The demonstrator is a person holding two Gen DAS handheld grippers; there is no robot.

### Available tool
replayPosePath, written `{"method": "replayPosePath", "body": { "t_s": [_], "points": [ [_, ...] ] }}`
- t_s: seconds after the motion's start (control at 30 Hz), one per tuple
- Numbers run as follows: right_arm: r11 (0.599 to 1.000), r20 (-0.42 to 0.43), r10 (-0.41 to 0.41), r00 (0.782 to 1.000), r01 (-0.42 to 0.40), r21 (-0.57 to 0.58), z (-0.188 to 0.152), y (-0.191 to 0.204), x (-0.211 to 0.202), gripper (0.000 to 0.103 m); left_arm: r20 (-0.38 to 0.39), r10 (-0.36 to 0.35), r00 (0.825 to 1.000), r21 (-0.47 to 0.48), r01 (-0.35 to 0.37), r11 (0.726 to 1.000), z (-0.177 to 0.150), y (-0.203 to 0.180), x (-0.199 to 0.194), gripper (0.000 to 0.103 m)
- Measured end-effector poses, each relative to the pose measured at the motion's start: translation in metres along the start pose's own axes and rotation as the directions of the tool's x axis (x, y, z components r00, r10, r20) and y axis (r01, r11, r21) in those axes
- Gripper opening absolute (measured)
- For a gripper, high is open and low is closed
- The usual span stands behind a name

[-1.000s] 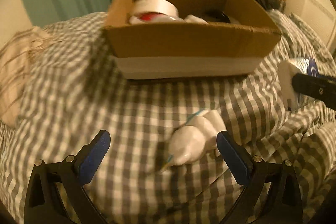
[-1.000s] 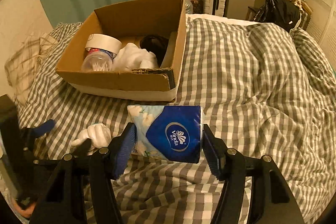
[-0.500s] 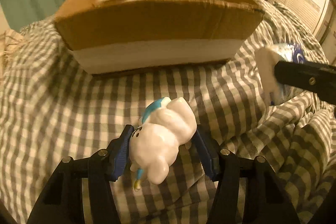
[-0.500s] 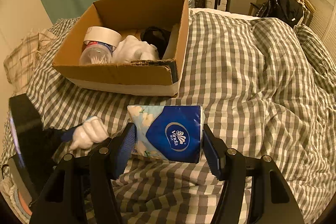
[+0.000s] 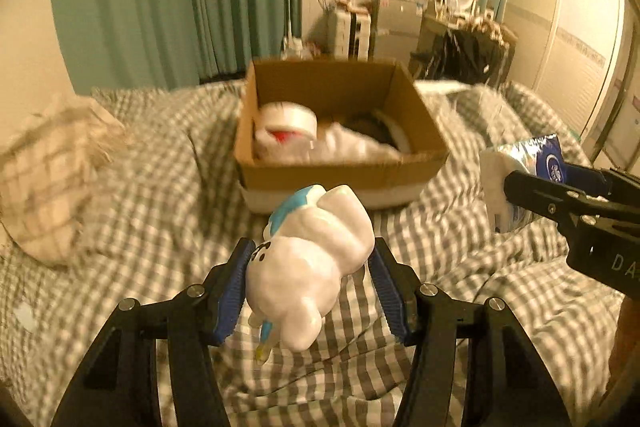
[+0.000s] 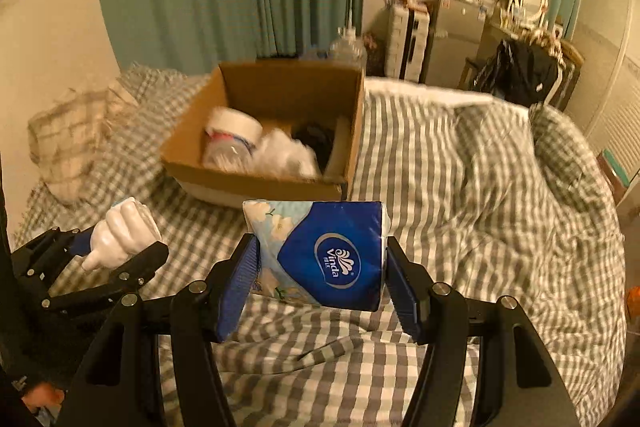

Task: Organize objects
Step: 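Grasp the white figurine with the left tool while the right tool holds the tissue pack, then lower figurine and tissue pack into the box and open both tools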

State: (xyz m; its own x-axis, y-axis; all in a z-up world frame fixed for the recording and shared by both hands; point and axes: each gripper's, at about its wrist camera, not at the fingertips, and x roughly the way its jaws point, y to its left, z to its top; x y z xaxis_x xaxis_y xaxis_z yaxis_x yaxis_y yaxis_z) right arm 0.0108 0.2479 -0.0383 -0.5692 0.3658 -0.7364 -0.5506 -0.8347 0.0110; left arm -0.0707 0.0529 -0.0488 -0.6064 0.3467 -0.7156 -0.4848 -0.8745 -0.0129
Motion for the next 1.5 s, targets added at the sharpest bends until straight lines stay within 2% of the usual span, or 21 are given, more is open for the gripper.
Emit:
{"method": "replayPosePath", "body": {
  "t_s": [0.3, 0.53, 0.67, 0.77, 0.9, 1.1, 1.27, 1.37, 1.4, 1.43, 1.5],
  "points": [
    [0.997, 0.157, 0.045, 0.986, -0.036, -0.064, 0.04, 0.019, -0.064, 0.061, 0.145, 0.049, 0.988, -0.023, -0.046, 0.999, 0.069, 0.019, -0.055, 0.059],
    [0.994, 0.247, 0.062, 0.967, -0.037, -0.108, 0.094, 0.024, -0.065, 0.061, 0.196, 0.061, 0.979, 0.016, -0.065, 0.998, 0.123, 0.02, -0.042, 0.059],
    [0.995, 0.254, 0.073, 0.965, -0.054, -0.08, 0.125, 0.012, -0.035, 0.061, 0.188, 0.064, 0.98, 0.052, -0.075, 0.996, 0.147, 0.014, -0.004, 0.059],
    [0.997, 0.23, 0.065, 0.971, -0.053, -0.058, 0.147, 0.002, 0.0, 0.061, 0.17, 0.073, 0.983, 0.064, -0.085, 0.994, 0.161, 0.013, 0.03, 0.059],
    [0.998, 0.194, 0.063, 0.979, -0.06, -0.022, 0.166, -0.012, 0.055, 0.061, 0.124, 0.052, 0.991, 0.088, -0.063, 0.994, 0.167, 0.012, 0.085, 0.059],
    [0.999, 0.1, 0.048, 0.994, -0.048, -0.005, 0.156, -0.018, 0.131, 0.061, 0.039, 0.035, 0.999, 0.11, -0.039, 0.993, 0.149, 0.016, 0.154, 0.059],
    [0.999, 0.074, 0.053, 0.996, -0.052, -0.015, 0.146, -0.018, 0.16, 0.061, 0.012, 0.016, 1.0, 0.087, -0.016, 0.996, 0.141, 0.022, 0.176, 0.06],
    [0.998, 0.088, 0.061, 0.994, -0.06, -0.019, 0.141, -0.015, 0.156, 0.064, 0.018, -0.002, 1.0, 0.088, 0.0, 0.996, 0.137, 0.02, 0.175, 0.069],
    [0.998, 0.103, 0.067, 0.992, -0.065, -0.015, 0.142, -0.015, 0.154, 0.066, 0.029, 0.005, 1.0, 0.095, -0.007, 0.995, 0.137, 0.019, 0.171, 0.084],
    [0.997, 0.118, 0.078, 0.99, -0.077, -0.01, 0.143, -0.016, 0.15, 0.068, 0.045, 0.013, 0.999, 0.101, -0.017, 0.995, 0.136, 0.017, 0.167, 0.095],
    [0.995, 0.146, 0.099, 0.984, -0.1, 0.0, 0.144, -0.019, 0.141, 0.083, 0.091, 0.035, 0.995, 0.107, -0.044, 0.993, 0.137, 0.016, 0.152, 0.098]
  ]
}}
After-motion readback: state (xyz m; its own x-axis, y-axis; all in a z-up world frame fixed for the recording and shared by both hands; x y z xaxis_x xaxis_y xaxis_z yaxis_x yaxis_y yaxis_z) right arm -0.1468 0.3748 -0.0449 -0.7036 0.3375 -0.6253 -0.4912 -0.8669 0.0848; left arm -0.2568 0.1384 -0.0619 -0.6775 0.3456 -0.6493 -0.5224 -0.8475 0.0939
